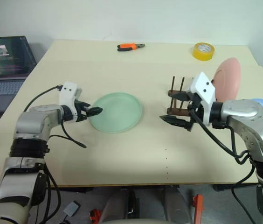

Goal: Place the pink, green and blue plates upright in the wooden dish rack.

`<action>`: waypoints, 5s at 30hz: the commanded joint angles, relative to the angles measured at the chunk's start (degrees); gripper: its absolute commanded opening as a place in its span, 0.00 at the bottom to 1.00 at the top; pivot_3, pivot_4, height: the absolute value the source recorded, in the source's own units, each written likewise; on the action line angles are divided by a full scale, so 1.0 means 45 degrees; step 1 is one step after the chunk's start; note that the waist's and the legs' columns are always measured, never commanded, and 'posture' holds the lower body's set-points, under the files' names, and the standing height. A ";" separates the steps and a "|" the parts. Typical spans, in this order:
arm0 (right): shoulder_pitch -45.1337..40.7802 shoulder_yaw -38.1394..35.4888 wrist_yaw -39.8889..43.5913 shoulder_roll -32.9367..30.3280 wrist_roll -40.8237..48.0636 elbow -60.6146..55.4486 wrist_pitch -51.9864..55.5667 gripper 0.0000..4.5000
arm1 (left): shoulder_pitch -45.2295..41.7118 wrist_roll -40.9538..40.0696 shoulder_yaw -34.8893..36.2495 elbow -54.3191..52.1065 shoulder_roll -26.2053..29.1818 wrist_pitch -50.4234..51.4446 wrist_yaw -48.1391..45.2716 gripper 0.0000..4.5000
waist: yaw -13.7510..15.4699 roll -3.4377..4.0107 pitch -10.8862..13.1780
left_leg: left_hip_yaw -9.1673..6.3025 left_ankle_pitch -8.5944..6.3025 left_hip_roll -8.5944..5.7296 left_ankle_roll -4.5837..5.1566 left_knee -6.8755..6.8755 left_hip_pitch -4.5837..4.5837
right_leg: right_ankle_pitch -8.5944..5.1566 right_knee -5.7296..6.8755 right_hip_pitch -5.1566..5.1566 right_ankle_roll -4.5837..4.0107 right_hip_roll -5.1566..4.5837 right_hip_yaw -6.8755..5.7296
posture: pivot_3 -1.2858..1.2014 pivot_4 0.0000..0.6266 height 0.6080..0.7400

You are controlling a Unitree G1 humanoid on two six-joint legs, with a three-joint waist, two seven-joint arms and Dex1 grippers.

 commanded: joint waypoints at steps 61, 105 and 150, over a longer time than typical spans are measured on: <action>-0.1949 0.5877 -0.1560 0.4909 -1.0371 0.4626 -0.6217 0.00 | -0.3866 -0.1091 0.1232 -0.2700 -0.2090 0.2607 0.2702 0.00 | -0.0023 -0.0007 -0.0002 | -0.0004 0.0008 -0.0011 -0.0015 0.0006 0.0002 | 0.0002 0.0027 -0.0007 -0.0002 0.0012 0.0004 | 0.52 0.24 1.00; -0.1725 0.2610 -0.1307 0.6305 -0.7366 0.4102 -0.7796 0.00 | -0.0588 -0.2872 0.2815 -0.5202 0.1443 -0.2861 -0.3268 0.98 | -0.0012 -0.0007 -0.0001 | -0.0001 0.0008 0.0003 -0.0021 -0.0002 0.0012 | -0.0013 0.0039 -0.0006 -0.0030 0.0006 -0.0007 | 0.52 0.24 1.00; -0.2756 -0.7982 -0.8264 0.3520 0.8986 0.4262 0.2669 0.00 | 0.0340 -0.3073 0.1106 -0.5557 0.0778 -0.3348 -0.3580 0.98 | -0.0057 -0.0003 0.0001 | 0.0004 0.0005 0.0009 -0.0012 -0.0019 0.0003 | -0.0018 0.0007 -0.0001 -0.0014 0.0009 0.0008 | 0.52 0.24 1.00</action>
